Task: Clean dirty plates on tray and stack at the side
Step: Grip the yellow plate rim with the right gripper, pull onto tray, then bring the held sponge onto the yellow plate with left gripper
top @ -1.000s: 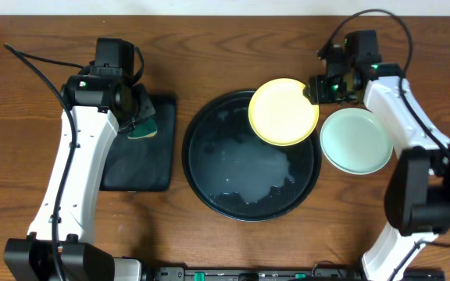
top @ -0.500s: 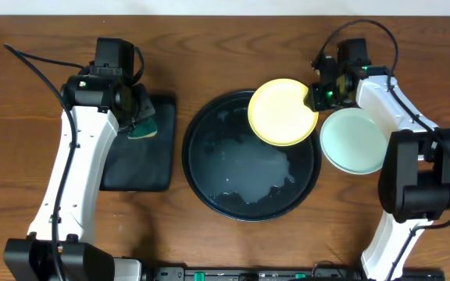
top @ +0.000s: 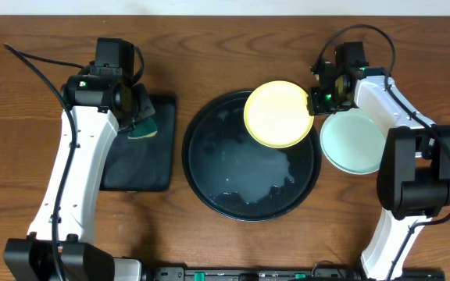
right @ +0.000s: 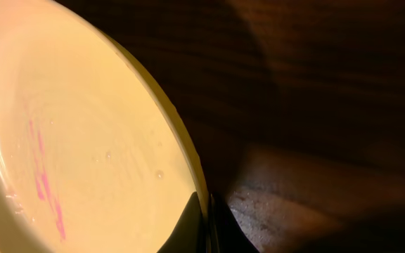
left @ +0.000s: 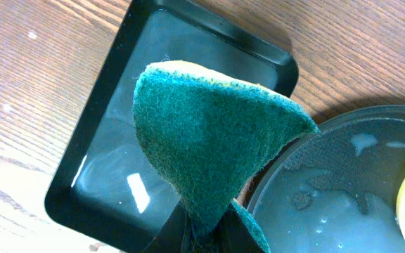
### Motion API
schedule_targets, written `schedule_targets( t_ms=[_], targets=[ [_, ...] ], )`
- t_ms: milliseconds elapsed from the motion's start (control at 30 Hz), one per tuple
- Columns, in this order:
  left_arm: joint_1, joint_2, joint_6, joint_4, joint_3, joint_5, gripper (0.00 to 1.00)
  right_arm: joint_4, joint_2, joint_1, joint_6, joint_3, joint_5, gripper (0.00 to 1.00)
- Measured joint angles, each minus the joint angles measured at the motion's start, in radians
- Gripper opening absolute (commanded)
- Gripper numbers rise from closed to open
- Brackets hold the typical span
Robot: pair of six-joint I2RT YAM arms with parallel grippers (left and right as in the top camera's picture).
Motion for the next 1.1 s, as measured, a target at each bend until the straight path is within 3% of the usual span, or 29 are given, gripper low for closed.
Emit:
schedule_targets(
  t_ms=[433,633,1100],
  targets=[
    [0.0,0.002,0.0,0.014,-0.025,0.0,0.07,-0.153,-0.008,0.09,0.124,0.0,-0.143,0.01],
    [-0.012,0.025,0.0,0.032,-0.043,0.0,0.08,-0.181,-0.01,0.107,0.151,0.0,-0.113,0.01],
    [-0.256,0.096,-0.022,0.181,-0.043,0.001,0.07,-0.164,-0.002,0.246,0.236,0.0,0.011,0.01]
  ],
)
